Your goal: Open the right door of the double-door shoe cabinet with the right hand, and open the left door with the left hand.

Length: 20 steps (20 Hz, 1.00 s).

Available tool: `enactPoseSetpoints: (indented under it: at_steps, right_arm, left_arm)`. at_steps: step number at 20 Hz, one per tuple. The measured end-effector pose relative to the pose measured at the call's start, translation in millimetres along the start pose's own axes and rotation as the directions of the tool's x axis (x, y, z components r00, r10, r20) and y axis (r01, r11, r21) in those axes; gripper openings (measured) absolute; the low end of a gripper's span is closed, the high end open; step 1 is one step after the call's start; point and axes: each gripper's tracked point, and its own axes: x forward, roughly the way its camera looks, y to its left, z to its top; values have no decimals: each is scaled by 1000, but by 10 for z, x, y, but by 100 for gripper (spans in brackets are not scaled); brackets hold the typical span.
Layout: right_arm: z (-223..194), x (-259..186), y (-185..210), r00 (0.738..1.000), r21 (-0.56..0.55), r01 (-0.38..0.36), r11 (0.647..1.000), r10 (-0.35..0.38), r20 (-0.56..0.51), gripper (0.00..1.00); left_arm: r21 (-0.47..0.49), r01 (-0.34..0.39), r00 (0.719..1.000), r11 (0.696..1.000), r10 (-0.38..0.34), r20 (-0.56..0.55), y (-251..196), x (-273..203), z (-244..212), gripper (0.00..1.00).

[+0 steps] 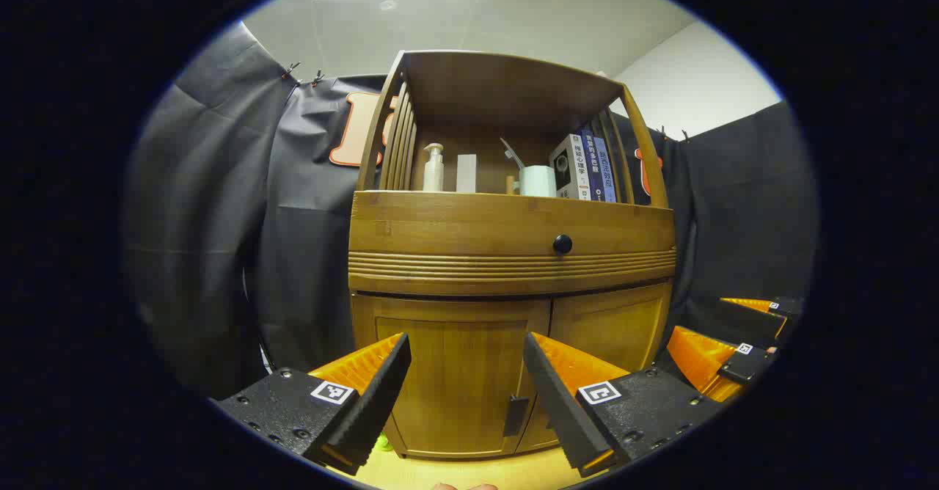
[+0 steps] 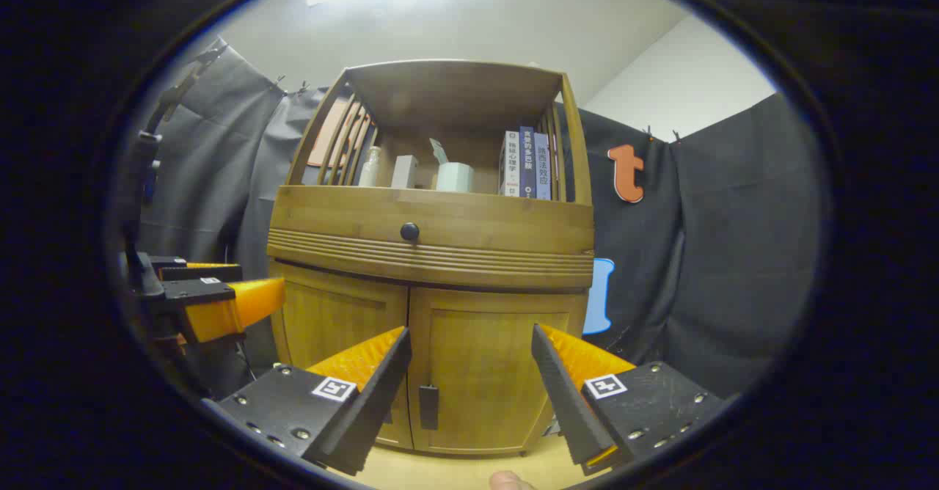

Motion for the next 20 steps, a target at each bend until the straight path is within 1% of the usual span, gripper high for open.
enactPoseSetpoints:
  at_steps: [4,7,8,9,10,13,16,18,19,20]
  right_arm:
    - [-141,95,64,1000,11,-6,1000,6,-21,97]
    - [-410,195,125,998,1,-8,1000,8,-64,98]
    - [-531,246,159,996,-1,-13,1000,13,-88,98]
    - [-682,311,201,993,-2,-23,1000,23,-118,97]
    - [-826,379,257,988,-3,-32,999,32,-149,98]
    - [-1247,573,436,975,17,-50,999,52,-217,98]
    - [-1632,809,549,954,48,-57,997,69,-293,96]
    - [-1895,930,577,934,71,-48,996,70,-350,80]
    - [-2016,986,608,923,90,-46,995,76,-376,76]
    - [-2103,1035,646,916,113,-46,993,87,-392,76]
  left_arm:
    - [9,-8,1000,1000,8,7,77,18,11,92]
    - [10,-24,1000,1000,24,9,178,20,9,92]
    - [14,-32,999,999,32,9,222,22,12,93]
    - [19,-42,999,999,42,9,280,14,15,95]
    - [26,-54,999,998,54,11,343,4,15,92]
    - [46,-100,995,994,99,13,562,-1,0,92]
    - [51,-135,991,990,135,5,735,12,-35,92]
    - [58,-158,987,986,159,-2,850,29,-57,92]
    - [63,-169,985,984,170,-4,903,35,-65,92]
    - [68,-180,983,981,181,-5,951,41,-70,92]
